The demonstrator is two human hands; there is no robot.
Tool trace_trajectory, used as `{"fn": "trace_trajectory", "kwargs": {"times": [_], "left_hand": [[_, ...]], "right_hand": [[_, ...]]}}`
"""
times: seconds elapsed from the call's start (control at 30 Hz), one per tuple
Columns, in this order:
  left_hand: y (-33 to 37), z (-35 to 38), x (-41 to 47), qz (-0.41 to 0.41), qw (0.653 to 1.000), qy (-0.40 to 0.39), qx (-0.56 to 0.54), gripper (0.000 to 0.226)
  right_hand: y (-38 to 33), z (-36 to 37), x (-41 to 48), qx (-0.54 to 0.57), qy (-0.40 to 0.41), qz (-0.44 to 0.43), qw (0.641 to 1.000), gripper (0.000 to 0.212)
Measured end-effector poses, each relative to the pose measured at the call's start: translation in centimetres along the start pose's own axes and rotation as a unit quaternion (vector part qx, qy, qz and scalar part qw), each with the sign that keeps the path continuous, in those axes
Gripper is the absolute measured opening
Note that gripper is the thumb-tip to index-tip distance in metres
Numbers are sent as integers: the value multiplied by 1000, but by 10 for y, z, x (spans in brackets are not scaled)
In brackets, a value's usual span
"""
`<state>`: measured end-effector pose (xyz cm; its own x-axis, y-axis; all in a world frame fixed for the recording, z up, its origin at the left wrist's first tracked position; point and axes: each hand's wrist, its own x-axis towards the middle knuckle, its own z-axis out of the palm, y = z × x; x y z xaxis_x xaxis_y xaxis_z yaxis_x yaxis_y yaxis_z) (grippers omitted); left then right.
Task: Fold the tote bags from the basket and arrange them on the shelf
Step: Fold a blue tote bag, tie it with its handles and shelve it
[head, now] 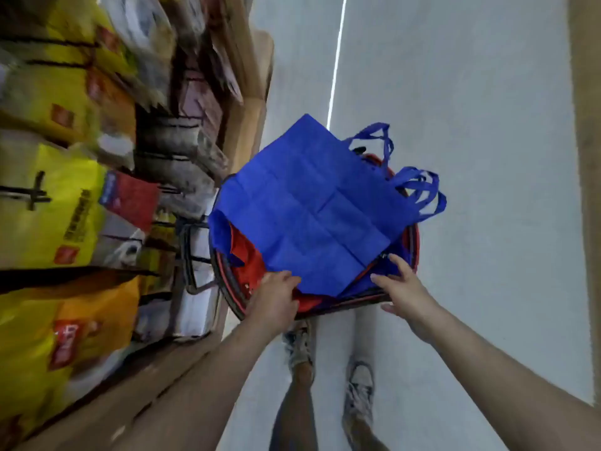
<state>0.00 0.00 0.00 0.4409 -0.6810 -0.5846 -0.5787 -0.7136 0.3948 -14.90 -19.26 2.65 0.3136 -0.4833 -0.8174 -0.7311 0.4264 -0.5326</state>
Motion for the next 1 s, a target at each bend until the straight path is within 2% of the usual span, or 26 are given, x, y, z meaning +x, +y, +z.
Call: {"fn": "trace_trajectory", "kwargs": {"times": [0.1, 0.17, 0.27, 0.3, 0.33, 0.37, 0.4, 0.43, 0.5, 0.53, 0.67, 0.8, 0.87, 0.93, 0.97, 1.0], "left_hand": [[-9, 28, 43, 30, 989, -32, 142, 61], [-13, 41, 62, 33, 987, -25, 154, 44], [-11, 39, 70, 24, 997, 63, 21, 26], [-5, 27, 70, 26, 993, 110, -41, 23], [2, 13, 69, 35, 983, 153, -93, 23], [9, -5, 66, 52, 971, 187, -137, 24], [14, -24, 60, 73, 959, 217, -166, 25], [18, -43, 55, 89, 948, 242, -188, 24], [20, -78, 45, 107, 925, 289, -223, 22], [20, -95, 40, 96, 914, 312, -241, 21], [27, -150, 22, 19, 871, 369, -324, 16], [45, -197, 4, -46, 834, 392, -384, 21], [58, -220, -8, -77, 778, 404, -475, 20], [73, -241, -23, -97, 706, 389, -583, 21], [80, -250, -34, -103, 685, 378, -615, 22], [87, -255, -44, -108, 669, 370, -635, 23]], "right_hand": [[9, 21, 31, 74, -11, 28, 997, 71], [10, 33, 45, 86, -14, 33, 996, 73], [4, 32, 50, 61, -40, -3, 997, 74], [-2, 29, 47, 2, -58, -31, 998, 74], [-9, 24, 44, -106, -70, -68, 990, 75], [-15, 19, 41, -215, -58, -102, 970, 75], [-18, 14, 40, -290, -20, -154, 944, 69], [-25, 9, 38, -317, 36, -200, 926, 58], [-46, -5, 30, -266, 130, -237, 925, 22], [-57, -16, 26, -236, 149, -242, 929, 5], [-108, -53, 1, -217, 246, -295, 897, 19], [-159, -70, -37, -195, 304, -338, 869, 20], [-176, -80, -57, -101, 286, -293, 907, 34], [-194, -82, -74, 44, 180, -211, 960, 65], [-200, -79, -82, 72, 110, -183, 974, 74], [-207, -74, -90, 55, 47, -188, 980, 77]]}}
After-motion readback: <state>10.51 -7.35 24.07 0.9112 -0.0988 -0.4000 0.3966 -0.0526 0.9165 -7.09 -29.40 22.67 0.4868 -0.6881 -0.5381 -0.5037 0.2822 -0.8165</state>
